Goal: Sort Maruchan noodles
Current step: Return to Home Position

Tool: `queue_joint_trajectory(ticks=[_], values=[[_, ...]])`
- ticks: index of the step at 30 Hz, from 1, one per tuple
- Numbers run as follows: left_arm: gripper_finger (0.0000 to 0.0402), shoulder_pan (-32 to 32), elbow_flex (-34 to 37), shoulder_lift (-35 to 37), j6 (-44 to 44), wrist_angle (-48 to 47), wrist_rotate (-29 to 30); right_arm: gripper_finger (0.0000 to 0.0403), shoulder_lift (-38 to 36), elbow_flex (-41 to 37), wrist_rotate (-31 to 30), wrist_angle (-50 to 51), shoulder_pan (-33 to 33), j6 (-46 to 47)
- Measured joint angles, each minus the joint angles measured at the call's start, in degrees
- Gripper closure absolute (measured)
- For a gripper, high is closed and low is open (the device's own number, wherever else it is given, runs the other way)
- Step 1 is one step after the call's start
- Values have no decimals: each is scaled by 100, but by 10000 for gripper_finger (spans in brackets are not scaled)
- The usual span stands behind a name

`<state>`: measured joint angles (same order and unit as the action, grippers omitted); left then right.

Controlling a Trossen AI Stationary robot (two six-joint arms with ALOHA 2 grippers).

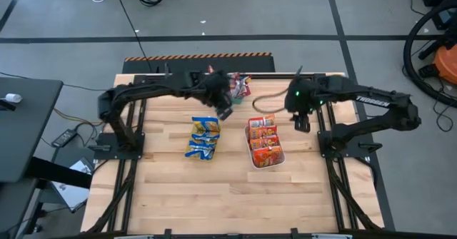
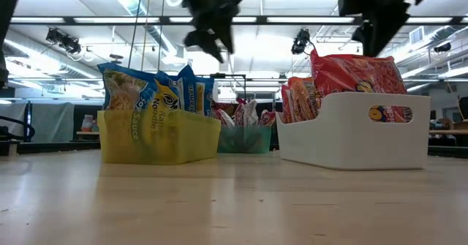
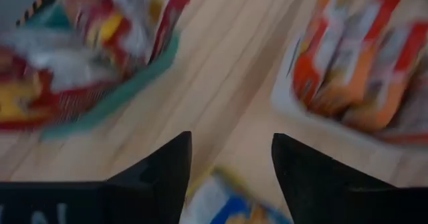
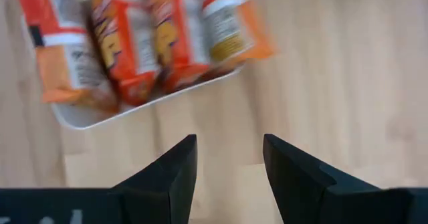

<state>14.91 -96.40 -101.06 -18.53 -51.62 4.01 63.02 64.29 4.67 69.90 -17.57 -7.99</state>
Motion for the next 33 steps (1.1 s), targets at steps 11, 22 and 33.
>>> queue_joint_trajectory(ticks=[11, 22, 33], values=[[258, -250, 3312, 2915, 130, 1987, -41, 246, -149, -497, 914, -2140, 680, 1036], [365, -292, 4507, 4683, 874, 3040, -616, 394, -1060, -491, -256, -2998, 351, 1343], [370, -291, 5064, 5161, 1484, 4125, -820, 346, -1602, -940, -159, -3973, 266, -207]])
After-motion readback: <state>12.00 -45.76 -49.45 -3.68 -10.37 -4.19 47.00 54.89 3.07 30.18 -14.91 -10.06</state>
